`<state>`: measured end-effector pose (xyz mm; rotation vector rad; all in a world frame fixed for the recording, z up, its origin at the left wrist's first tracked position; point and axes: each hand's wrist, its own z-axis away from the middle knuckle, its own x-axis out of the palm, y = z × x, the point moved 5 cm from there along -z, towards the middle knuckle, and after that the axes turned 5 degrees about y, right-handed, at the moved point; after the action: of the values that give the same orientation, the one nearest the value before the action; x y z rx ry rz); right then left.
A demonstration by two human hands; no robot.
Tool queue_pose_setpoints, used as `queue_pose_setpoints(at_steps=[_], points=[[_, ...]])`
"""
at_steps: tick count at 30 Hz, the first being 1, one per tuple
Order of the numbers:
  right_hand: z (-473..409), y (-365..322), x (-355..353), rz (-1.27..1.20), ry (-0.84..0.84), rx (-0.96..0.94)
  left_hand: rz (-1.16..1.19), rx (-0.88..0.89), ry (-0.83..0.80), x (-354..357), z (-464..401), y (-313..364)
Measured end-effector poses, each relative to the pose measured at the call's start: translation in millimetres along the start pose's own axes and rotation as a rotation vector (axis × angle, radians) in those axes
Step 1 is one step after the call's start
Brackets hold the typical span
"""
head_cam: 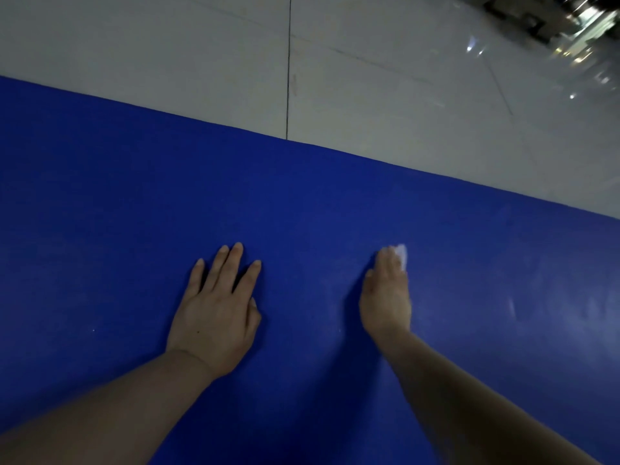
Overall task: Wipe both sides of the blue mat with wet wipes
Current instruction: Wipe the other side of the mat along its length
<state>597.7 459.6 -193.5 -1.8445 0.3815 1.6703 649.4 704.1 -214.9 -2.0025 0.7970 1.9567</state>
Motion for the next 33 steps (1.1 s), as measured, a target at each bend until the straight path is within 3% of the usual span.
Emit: queue_pose_setpoints(at_steps=[3,5,6,9,11,12,17,19,22,23,25,29,31,33], points=[[61,-52,22,-0.023,-0.142,-0.422,-0.004,-0.001,-0.003,-2,0,0],[74,-53,21,0.014,-0.126,-0.533,-0.005,0.000,-0.002,-2,0,0],[64,-40,16,0.018,-0.076,-0.476,-0.003,0.000,0.000,-2,-1,0],[25,13,1,-0.012,-0.002,-0.062,0.000,-0.003,0.002,-2,-1,-1],[25,21,-1,0.005,0.012,0.071,0.007,-0.008,0.002,-1,0,-1],[34,10,1,0.026,0.011,0.025,0.008,-0.010,-0.001,0,0,-1],[118,-56,17,-0.028,-0.152,-0.574,0.000,-0.012,-0.011,-1,0,-1],[97,-31,11,0.005,-0.067,-0.478,0.009,-0.009,-0.016,-2,0,-1],[56,25,-3,-0.020,-0.003,-0.017,0.039,-0.014,-0.007,-1,2,-2],[53,30,-4,-0.001,-0.002,0.053,0.058,-0.010,0.005,-1,2,-2],[71,7,-1,0.057,0.043,-0.064,0.122,0.035,0.034,-4,1,0],[141,-39,13,0.012,-0.165,-0.567,0.246,0.201,0.076,-17,24,10],[127,-11,1,0.002,-0.099,-0.467,0.264,0.245,0.049,-16,50,14],[107,30,-13,-0.005,-0.033,-0.165,0.232,0.308,0.000,-11,71,17]])
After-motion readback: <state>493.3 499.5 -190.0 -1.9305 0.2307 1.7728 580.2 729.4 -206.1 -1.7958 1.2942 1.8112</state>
